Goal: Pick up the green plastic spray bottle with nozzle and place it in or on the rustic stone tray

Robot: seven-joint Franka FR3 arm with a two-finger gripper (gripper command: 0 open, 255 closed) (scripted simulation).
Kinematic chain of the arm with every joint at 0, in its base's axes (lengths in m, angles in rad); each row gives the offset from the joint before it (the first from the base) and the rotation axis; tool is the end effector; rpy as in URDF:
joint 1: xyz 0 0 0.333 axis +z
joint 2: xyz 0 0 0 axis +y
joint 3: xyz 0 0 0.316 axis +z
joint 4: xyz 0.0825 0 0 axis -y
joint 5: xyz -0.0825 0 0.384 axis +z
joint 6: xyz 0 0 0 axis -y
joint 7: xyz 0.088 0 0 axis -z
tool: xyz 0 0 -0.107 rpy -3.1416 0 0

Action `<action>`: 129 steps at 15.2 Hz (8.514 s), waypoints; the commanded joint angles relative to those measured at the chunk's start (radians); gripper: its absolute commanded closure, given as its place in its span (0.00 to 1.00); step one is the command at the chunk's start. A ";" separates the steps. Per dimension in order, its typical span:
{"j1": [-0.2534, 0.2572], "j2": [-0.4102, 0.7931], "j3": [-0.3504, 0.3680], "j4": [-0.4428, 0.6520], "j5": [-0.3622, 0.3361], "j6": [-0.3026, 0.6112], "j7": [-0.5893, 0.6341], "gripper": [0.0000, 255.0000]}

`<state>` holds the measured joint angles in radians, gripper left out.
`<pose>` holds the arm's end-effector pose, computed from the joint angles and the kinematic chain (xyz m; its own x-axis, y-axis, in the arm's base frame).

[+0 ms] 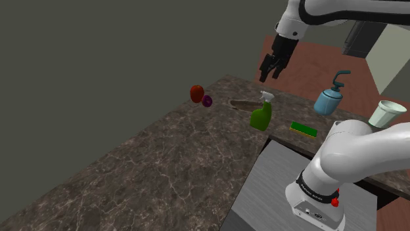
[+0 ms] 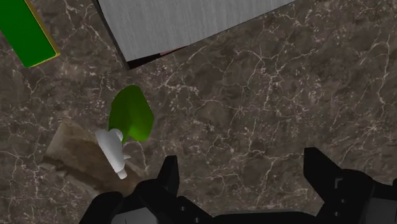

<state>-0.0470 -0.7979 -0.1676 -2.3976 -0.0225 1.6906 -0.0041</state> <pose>0.3072 -0.0835 0.5812 0.9825 -0.1665 0.0838 -0.1582 -0.9827 -0.0967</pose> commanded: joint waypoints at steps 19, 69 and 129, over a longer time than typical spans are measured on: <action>-0.056 0.241 -0.331 -0.160 -0.178 0.398 -0.370 0.00; 0.016 0.467 -0.365 0.402 -0.063 0.056 -0.455 1.00; -0.005 0.904 -0.491 0.662 0.180 0.152 -0.672 0.00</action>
<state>-0.0509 0.1060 -0.6582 -1.7529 0.1584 1.8599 -0.6779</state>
